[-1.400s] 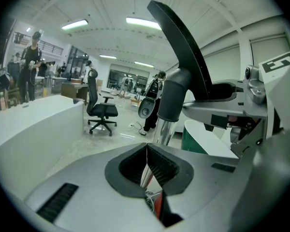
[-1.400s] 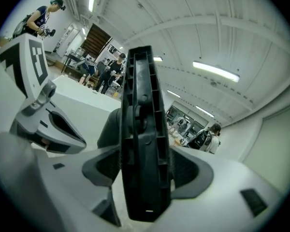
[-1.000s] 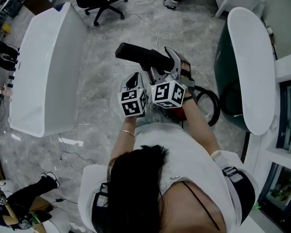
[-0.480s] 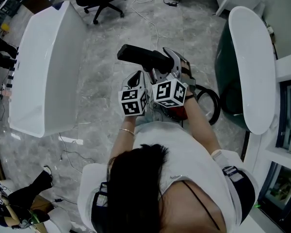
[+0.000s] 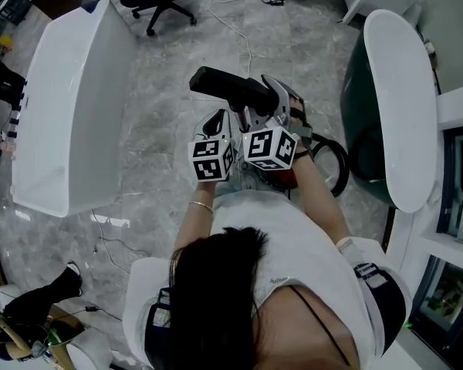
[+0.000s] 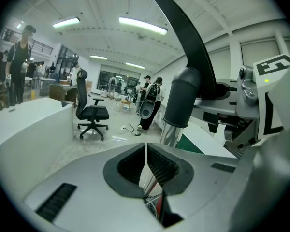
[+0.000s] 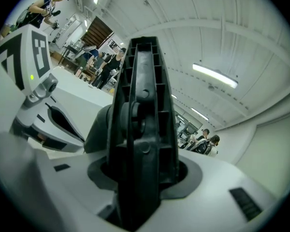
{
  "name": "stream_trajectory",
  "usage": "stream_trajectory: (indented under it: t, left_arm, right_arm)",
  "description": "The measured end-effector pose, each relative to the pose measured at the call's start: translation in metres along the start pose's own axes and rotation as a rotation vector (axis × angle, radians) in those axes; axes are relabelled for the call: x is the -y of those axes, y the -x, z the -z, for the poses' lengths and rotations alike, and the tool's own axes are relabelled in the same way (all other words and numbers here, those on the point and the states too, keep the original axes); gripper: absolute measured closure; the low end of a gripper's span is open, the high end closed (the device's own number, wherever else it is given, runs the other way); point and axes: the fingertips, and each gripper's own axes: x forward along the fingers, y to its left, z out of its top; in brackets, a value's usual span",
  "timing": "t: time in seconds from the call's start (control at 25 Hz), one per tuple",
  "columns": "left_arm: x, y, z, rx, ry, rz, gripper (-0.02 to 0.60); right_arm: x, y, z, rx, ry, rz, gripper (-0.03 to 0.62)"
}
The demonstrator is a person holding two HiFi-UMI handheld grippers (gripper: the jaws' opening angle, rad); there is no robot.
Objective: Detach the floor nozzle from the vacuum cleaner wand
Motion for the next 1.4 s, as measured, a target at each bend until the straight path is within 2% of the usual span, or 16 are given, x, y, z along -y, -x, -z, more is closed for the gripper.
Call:
stream_trajectory:
  t: [0.68, 0.84, 1.12, 1.2, 1.4]
  left_arm:
    - [0.015, 0.0, -0.002, 0.044, -0.018, 0.073, 0.571]
    - [0.015, -0.001, 0.0, 0.05, 0.006, 0.105, 0.521]
    - [0.013, 0.0, -0.001, 0.051, 0.001, 0.161, 0.459]
    - [0.015, 0.001, -0.001, 0.043, -0.018, 0.208, 0.427]
    - [0.027, -0.003, -0.003, 0.01, -0.139, 0.295, 0.4]
  right_arm:
    - [0.002, 0.003, 0.005, -0.041, -0.021, -0.003, 0.401]
    - [0.002, 0.003, 0.006, -0.046, -0.025, -0.003, 0.402]
    - [0.002, 0.001, 0.006, -0.051, -0.03, -0.008, 0.401]
    - [0.002, 0.001, 0.007, -0.052, -0.031, -0.01, 0.401]
    - [0.002, -0.001, 0.004, -0.059, -0.031, -0.01, 0.402]
